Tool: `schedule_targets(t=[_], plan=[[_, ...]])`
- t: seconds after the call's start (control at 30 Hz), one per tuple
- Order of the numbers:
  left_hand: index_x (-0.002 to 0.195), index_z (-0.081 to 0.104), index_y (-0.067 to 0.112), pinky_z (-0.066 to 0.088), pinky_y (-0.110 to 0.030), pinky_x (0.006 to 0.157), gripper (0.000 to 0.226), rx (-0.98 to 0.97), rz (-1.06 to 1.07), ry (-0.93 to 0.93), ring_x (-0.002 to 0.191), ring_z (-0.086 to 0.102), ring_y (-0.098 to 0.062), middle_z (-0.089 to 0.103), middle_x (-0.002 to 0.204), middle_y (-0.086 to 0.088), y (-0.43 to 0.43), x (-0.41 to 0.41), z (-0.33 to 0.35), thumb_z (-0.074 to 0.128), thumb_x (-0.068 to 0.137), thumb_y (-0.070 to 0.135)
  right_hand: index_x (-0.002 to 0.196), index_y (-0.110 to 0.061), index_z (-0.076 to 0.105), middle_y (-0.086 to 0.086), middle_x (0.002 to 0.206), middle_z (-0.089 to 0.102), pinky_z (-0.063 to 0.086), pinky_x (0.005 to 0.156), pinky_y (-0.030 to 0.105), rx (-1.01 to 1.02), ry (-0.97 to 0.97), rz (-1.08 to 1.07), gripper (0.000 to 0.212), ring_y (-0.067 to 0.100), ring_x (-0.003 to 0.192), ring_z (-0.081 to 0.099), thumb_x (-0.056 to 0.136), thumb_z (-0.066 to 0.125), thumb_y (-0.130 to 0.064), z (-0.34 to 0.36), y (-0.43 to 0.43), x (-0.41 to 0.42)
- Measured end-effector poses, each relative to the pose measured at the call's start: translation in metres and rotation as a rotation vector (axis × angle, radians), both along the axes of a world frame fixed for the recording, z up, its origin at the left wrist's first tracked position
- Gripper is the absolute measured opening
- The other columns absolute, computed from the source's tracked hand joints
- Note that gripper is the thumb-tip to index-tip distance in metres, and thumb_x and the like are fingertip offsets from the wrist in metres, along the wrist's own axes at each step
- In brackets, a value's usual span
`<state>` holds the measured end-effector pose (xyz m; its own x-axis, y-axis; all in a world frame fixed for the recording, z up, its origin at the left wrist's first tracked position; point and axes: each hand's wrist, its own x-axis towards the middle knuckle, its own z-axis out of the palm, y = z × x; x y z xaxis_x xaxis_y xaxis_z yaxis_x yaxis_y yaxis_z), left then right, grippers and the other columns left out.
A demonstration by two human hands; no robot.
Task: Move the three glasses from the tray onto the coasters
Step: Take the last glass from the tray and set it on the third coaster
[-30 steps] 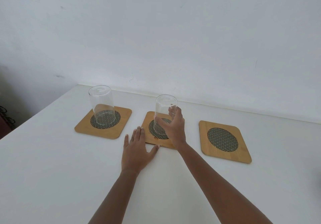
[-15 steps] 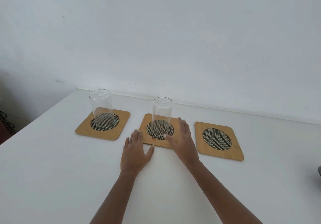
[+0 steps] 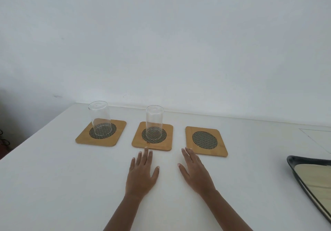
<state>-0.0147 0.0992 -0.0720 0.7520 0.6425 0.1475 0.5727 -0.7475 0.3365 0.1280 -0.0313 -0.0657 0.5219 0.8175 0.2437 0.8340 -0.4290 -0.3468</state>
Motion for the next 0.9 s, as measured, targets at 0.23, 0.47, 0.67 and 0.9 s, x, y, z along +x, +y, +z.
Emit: schedule_targets(t=[0.23,0.47,0.67,0.9], plan=[[0.148,0.006,0.019,0.000,-0.037,0.121,0.060,0.015,-0.064,0.101,0.148,-0.001,-0.020,-0.003,0.160,-0.005,-0.040,0.009,0.001,0.021,0.097,0.046,0.143,-0.014,0.021,0.002,0.156,0.019,0.007,0.119,0.034,-0.190,0.004,-0.047,0.051,0.014,0.145,0.012,0.097,0.027,-0.036,-0.002,-0.032,-0.004],[0.148,0.007,0.017,0.001,-0.039,0.120,0.061,-0.008,-0.160,0.122,0.148,0.000,-0.020,0.000,0.160,-0.005,-0.096,0.032,0.004,0.022,0.097,0.047,0.144,-0.014,0.019,0.003,0.157,0.016,0.007,0.119,0.034,-0.237,-0.024,-0.039,0.053,0.013,0.145,0.011,0.097,0.026,-0.038,0.003,-0.090,-0.001],[0.148,0.002,0.013,0.000,-0.036,0.121,0.065,0.005,-0.234,0.076,0.148,-0.005,-0.021,-0.004,0.160,-0.007,-0.150,0.069,0.012,0.022,0.097,0.048,0.143,-0.015,0.022,0.001,0.156,0.017,0.005,0.119,0.030,-0.180,-0.044,-0.079,0.054,0.012,0.145,0.010,0.096,0.029,-0.040,0.020,-0.147,0.023],[0.148,0.001,0.010,0.001,-0.035,0.121,0.067,0.002,-0.322,-0.055,0.148,-0.005,-0.024,-0.004,0.159,-0.011,-0.216,0.122,0.033,0.024,0.097,0.047,0.138,-0.013,0.034,0.004,0.151,0.031,0.015,0.118,0.029,-0.041,-0.075,-0.197,0.048,0.015,0.142,0.022,0.095,0.037,-0.035,0.042,-0.216,0.066]])
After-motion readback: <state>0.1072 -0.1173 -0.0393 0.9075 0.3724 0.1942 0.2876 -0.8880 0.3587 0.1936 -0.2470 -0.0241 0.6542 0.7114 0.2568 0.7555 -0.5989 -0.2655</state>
